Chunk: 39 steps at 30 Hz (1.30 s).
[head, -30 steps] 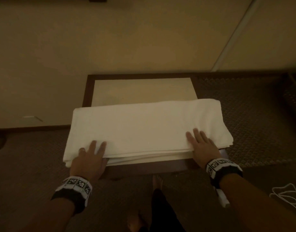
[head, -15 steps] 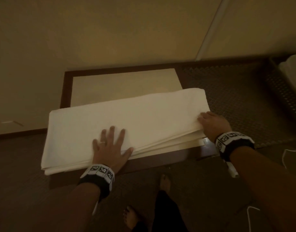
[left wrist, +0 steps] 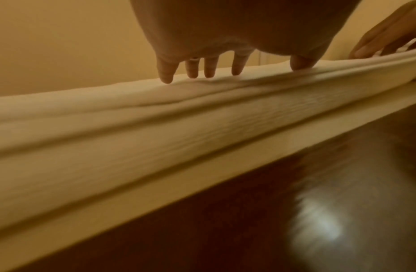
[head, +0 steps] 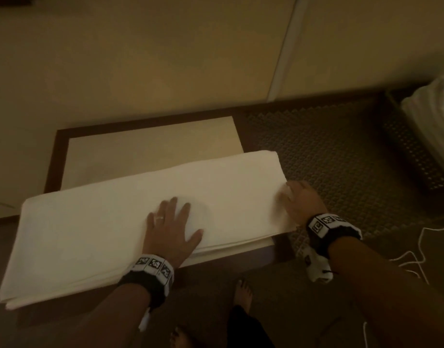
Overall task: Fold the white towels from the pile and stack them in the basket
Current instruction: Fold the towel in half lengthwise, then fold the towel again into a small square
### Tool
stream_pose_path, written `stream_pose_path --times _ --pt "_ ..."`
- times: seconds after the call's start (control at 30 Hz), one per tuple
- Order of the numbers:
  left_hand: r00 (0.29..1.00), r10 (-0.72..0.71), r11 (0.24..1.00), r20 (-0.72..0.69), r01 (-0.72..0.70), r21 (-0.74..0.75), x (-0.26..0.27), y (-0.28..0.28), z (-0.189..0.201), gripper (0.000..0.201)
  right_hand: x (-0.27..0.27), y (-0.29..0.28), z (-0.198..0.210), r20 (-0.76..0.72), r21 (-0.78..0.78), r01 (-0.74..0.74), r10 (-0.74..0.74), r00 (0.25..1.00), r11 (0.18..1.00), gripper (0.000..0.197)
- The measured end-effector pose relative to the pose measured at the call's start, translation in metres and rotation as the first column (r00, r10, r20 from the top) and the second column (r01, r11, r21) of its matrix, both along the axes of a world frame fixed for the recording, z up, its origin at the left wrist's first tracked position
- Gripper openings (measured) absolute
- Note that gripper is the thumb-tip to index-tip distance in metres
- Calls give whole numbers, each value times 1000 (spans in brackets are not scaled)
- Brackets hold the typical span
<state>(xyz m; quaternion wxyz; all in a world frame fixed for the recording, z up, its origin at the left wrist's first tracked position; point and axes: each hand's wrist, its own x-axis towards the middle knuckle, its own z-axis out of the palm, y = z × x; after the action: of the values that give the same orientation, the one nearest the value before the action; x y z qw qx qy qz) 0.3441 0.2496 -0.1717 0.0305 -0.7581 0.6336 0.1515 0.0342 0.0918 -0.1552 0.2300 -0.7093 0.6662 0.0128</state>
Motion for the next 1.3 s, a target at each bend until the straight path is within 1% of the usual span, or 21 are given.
stream_pose_path --times 0.03,0.1,0.17,0.2,0.23,0.3,0.33,0.4,0.5,0.57,0.6,0.67,0.73,0.77,0.83,0.93,1.0,1.07,1.17,1.23,1.3 --pt "1000 -16 1000 10 16 20 -11 -7 -3 88 0 -7 -5 23 83 33 -35 999 996 60" --pt "999 -2 999 39 0 47 -30 -15 -12 86 -3 -18 -17 184 199 87 -124 975 976 64" --pt "997 38 999 71 -41 32 -40 -19 -19 86 -9 -29 -25 379 313 104 -225 898 944 56" --pt "995 51 998 83 -54 31 -42 -20 -22 87 -11 -33 -28 449 382 94 -274 850 919 51" --pt "994 60 997 92 -63 36 -44 -20 -24 87 -14 -38 -32 487 456 81 -324 811 886 47" --pt "992 73 996 103 -78 47 -48 -24 -25 87 -17 -46 -39 516 565 48 -398 758 824 40" --pt "991 81 995 109 -88 57 -50 -28 -25 87 -18 -51 -42 519 591 31 -409 750 806 37" --pt "989 94 992 114 -103 76 -57 -37 -24 87 -20 -61 -44 538 590 -16 -378 753 807 33" --pt "989 99 989 109 -110 96 -68 -51 -20 87 -25 -82 -33 533 552 -52 -304 789 832 35" --pt "990 104 987 98 -115 114 -76 -61 -17 86 -31 -99 -22 486 532 -16 -291 824 846 38" --pt "991 104 987 87 -114 116 -79 -67 -15 86 -33 -108 -17 463 497 13 -277 842 868 40" --pt "995 79 990 61 -86 115 -85 -79 -11 84 -33 -128 -3 381 348 36 -176 907 937 43" --pt "998 45 992 32 -48 115 -88 -93 -5 86 -31 -149 15 215 147 -12 -20 977 989 44" --pt "999 30 993 25 -32 111 -88 -99 -1 88 -30 -160 26 131 51 -47 40 991 998 45" --pt "1000 14 993 28 -17 119 -83 -107 7 93 -28 -181 49 51 -103 -75 81 995 992 40" --pt "999 45 990 17 -47 135 -65 -106 14 98 -19 -201 89 2 -248 -50 52 999 968 26" --pt "998 59 987 21 -62 148 -49 -96 18 99 -8 -204 111 -62 -354 -91 73 995 931 25" --pt "997 70 985 31 -74 159 -31 -84 20 98 7 -197 128 -102 -440 -169 138 985 882 30" --pt "994 109 980 9 -109 165 2 -64 21 91 42 -170 143 -115 -469 -268 243 963 842 35" --pt "994 111 972 24 -113 207 25 -52 22 76 70 -140 150 -117 -436 -334 316 942 835 37" --pt "993 120 978 -1 -118 174 47 -44 23 63 100 -106 153 -111 -380 -411 401 909 829 42"
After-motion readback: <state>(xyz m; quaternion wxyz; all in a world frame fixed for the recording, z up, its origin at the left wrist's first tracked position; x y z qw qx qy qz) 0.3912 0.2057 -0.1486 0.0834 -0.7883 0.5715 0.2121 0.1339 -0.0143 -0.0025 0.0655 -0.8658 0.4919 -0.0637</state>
